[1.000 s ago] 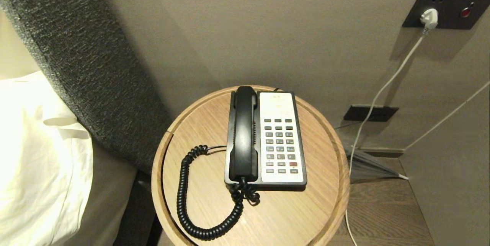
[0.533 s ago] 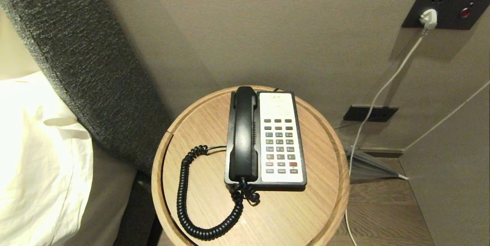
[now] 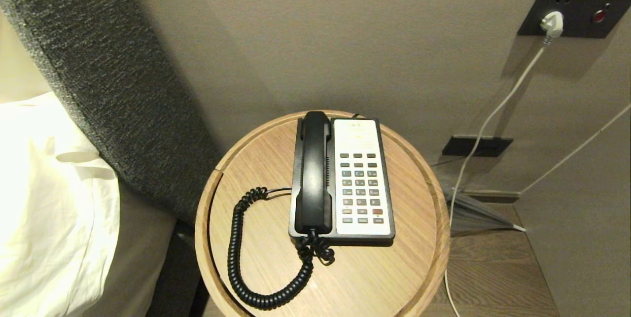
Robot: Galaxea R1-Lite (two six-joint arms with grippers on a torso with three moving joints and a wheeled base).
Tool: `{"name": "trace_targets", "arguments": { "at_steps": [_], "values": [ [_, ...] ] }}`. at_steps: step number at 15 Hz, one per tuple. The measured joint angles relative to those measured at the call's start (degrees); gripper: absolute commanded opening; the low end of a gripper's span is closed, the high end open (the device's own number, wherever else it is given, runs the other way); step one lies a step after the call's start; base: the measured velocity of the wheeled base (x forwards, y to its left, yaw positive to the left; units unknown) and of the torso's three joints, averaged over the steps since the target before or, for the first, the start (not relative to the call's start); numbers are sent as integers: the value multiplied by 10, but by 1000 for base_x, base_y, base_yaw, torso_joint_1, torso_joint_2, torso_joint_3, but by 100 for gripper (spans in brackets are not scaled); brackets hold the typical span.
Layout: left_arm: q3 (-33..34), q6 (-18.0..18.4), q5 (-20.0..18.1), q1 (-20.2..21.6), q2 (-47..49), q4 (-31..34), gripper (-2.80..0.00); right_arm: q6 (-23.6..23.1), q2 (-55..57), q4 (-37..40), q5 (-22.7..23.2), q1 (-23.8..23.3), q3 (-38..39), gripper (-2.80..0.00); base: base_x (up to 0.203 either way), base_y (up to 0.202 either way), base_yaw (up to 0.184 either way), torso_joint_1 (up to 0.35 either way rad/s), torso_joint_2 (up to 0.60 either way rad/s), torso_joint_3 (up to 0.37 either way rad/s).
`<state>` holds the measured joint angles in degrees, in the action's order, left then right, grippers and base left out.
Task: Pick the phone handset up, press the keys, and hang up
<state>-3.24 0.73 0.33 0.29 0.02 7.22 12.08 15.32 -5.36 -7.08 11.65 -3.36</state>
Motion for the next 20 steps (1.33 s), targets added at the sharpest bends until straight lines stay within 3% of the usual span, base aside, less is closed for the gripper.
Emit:
{"name": "trace_targets", "arguments": {
  "at_steps": [3,11,15,20],
  "values": [
    [2,1,0,0,0,0,-280,-9,0,-42,0,0,27,-280,0,0,0,0,0,0],
    [2,1,0,0,0,0,-280,-19,2,-38,12,0,34,-280,0,0,0,0,0,0],
    [2,0,0,0,0,0,-280,-26,13,-24,39,-52,34,-280,0,0,0,0,0,0],
    [2,0,0,0,0,0,-280,-82,-5,19,61,-89,34,-280,0,0,0,0,0,0]
  ]
}}
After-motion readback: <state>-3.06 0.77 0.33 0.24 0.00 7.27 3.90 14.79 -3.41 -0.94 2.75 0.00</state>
